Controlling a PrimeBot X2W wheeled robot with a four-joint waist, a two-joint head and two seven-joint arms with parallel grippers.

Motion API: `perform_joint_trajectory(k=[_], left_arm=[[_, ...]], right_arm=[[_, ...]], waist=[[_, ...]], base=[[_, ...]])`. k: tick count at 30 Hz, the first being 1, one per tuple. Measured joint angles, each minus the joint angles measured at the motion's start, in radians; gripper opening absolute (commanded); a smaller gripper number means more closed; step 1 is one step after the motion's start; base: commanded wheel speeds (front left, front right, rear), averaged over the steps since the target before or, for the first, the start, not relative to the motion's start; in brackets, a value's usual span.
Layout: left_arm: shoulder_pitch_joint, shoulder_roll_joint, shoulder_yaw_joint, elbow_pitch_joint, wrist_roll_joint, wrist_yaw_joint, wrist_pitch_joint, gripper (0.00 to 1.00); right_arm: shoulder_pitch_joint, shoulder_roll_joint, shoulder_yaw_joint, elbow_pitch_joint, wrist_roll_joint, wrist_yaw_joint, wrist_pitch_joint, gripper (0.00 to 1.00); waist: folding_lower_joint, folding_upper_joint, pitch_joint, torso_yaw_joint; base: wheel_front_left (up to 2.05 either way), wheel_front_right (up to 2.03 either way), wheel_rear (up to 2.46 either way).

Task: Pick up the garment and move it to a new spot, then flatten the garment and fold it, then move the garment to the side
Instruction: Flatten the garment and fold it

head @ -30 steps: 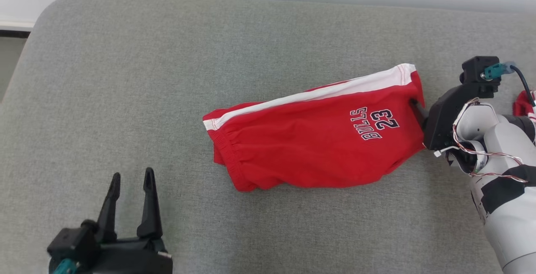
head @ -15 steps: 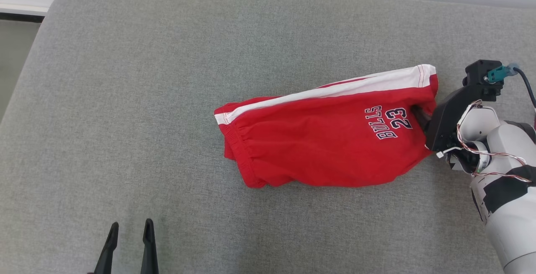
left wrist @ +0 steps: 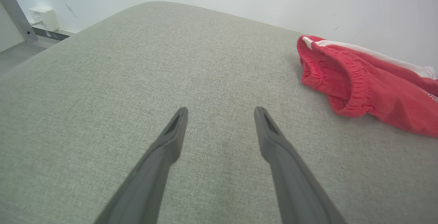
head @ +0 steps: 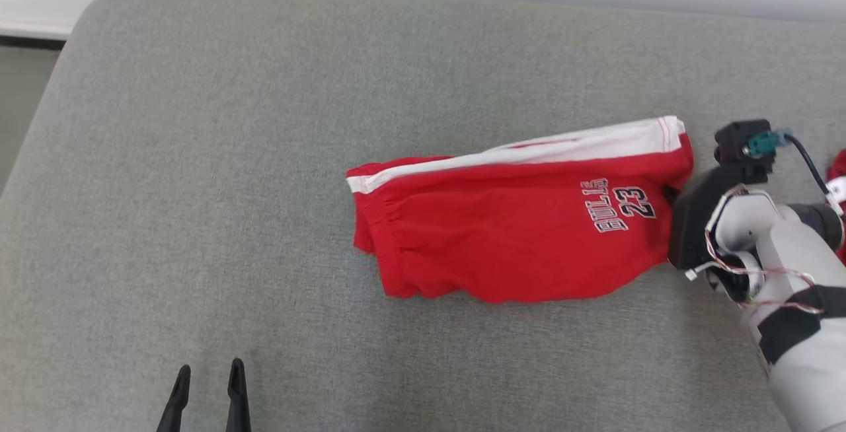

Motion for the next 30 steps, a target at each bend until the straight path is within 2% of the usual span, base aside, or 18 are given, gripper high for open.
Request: perform_joint_trajectory(k=[5,9,20,25,30], left_arm=[[0.011,-0.002,0.003,0.012,0.000,-0.001,0.000,1.00],[0.028,-0.003,0.005,0.027,-0.002,-0.002,0.000,1.00],[0.057,-0.004,-0.001,0.035,-0.015,-0.002,0.000,1.00],[0.070,-0.004,-0.008,0.035,-0.019,0.004,0.000,1.00],[0.072,-0.004,-0.011,0.035,-0.019,0.006,0.000,1.00]], right_arm=[[0.039,-0.025,-0.035,0.003,-0.051,0.000,-0.069,0.00],[0.073,-0.051,-0.101,-0.009,-0.124,-0.001,-0.104,0.00],[0.177,-0.074,-0.230,-0.117,-0.287,-0.001,-0.067,0.00],[0.202,-0.034,-0.241,-0.203,-0.337,-0.001,-0.034,0.00],[0.209,0.032,-0.153,-0.281,-0.334,-0.001,0.019,0.00]], waist=[[0.0000,0.0001,-0.041,-0.017],[0.0000,0.0002,-0.088,-0.038],[-0.0001,0.0001,-0.178,-0.074],[-0.0001,0.0001,-0.204,-0.078],[-0.0001,0.0001,-0.221,-0.073]], base=[[0.00,0.00,0.00],[0.00,0.00,0.00],[0.00,0.00,0.00],[0.00,0.00,0.00],[0.00,0.00,0.00]])
